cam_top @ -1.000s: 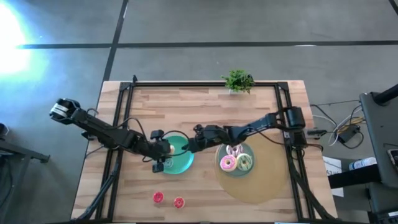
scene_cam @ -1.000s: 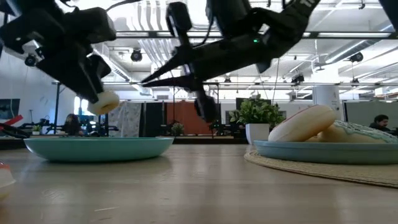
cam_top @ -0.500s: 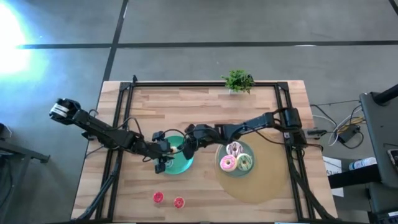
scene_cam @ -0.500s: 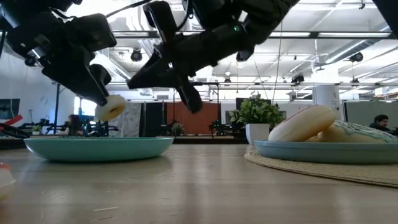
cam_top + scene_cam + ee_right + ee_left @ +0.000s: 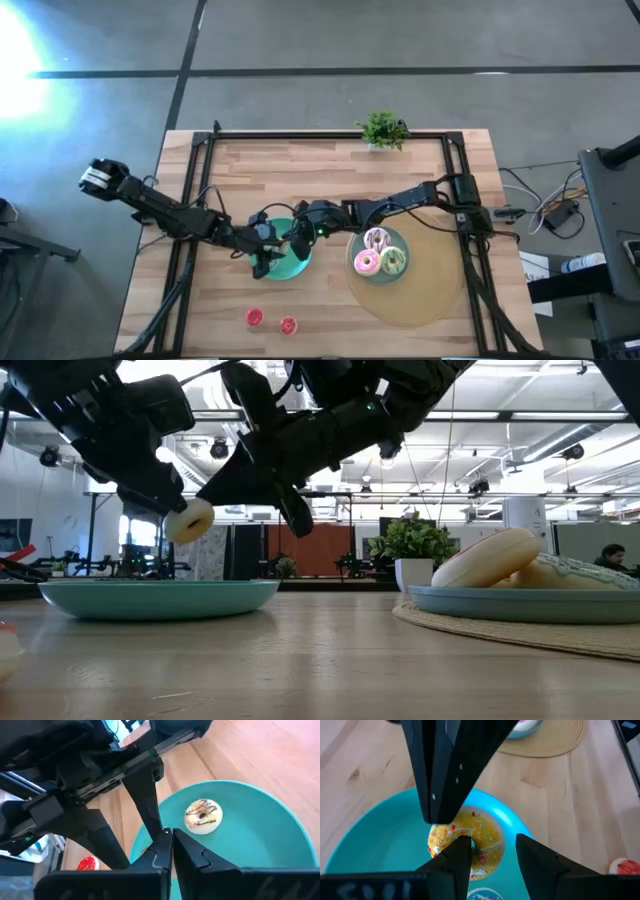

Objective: Pick & Place donuts
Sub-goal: Put the small yellow donut on the blue plate, then put the small red donut on the blue plate

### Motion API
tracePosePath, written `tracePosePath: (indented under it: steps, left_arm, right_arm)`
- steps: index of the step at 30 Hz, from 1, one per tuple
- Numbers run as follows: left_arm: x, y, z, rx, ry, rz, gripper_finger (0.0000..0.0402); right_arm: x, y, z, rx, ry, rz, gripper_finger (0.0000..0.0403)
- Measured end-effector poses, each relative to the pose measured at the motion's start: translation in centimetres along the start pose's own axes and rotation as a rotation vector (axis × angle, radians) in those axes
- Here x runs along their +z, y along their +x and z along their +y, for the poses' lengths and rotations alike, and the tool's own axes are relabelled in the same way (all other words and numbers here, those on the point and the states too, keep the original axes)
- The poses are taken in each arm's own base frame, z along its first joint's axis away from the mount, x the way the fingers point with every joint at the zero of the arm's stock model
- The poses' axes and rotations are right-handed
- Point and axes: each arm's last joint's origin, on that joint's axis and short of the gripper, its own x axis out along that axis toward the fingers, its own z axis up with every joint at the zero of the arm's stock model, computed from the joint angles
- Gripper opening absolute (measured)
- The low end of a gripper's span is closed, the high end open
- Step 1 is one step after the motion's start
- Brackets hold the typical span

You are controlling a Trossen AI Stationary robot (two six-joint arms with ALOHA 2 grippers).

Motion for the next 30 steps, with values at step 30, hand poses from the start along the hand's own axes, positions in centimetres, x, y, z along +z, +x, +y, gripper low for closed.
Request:
tracePosePath:
  steps: [30]
  left_arm:
    - [-0.3,0.1,1.2,0.074,0.035,0.062,0.0129]
  right_arm:
    - [-1.3,0.1,-1.1,-0.080,-0.096,0.125,0.0009]
